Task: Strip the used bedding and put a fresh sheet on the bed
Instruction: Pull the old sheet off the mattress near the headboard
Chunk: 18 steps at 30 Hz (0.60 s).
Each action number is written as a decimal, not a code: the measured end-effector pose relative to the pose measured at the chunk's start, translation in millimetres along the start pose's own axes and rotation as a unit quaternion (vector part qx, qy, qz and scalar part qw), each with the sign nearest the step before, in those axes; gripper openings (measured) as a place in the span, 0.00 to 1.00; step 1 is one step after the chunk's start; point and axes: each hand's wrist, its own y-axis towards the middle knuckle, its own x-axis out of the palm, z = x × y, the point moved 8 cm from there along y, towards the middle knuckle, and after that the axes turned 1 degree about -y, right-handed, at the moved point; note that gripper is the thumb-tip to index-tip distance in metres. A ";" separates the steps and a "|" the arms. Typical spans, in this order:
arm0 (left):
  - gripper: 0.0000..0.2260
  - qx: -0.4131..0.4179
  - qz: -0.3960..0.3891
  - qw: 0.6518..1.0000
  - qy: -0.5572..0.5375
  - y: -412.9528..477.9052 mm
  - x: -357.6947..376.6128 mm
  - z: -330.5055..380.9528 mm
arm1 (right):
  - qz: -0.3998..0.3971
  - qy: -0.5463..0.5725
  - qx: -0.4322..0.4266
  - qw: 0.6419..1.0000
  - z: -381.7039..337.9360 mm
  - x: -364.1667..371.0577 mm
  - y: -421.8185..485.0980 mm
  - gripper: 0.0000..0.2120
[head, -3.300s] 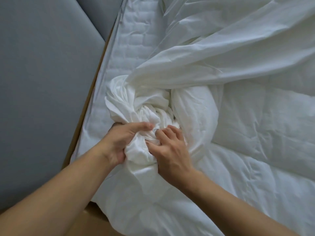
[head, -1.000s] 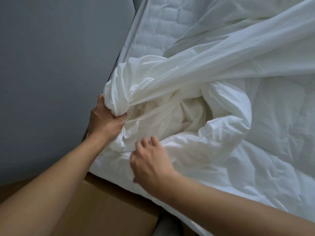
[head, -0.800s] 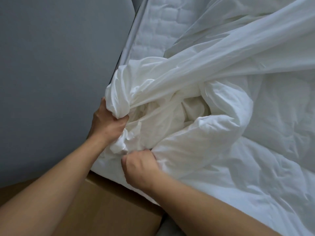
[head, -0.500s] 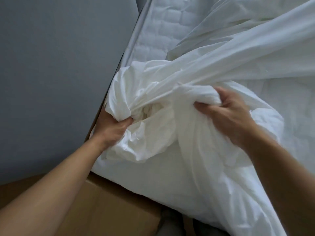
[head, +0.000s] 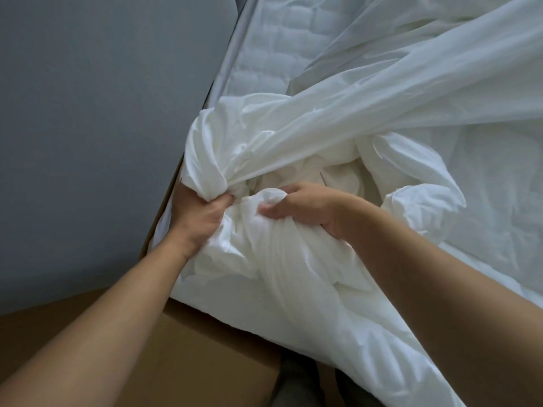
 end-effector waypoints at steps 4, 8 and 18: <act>0.22 0.007 -0.002 1.000 0.020 -13.3 2.0 -4.1 | 0.101 0.068 -0.045 0.992 -21.4 -18.1 7.2 0.14; 0.27 0.008 0.029 1.000 0.002 -18.8 1.8 -9.3 | 0.160 0.156 -0.066 0.973 -23.1 -28.2 13.6 0.07; 0.19 -0.071 -0.110 0.983 -0.131 -12.4 26.9 -22.2 | 0.134 0.110 -0.059 0.983 -18.6 -2.6 22.6 0.09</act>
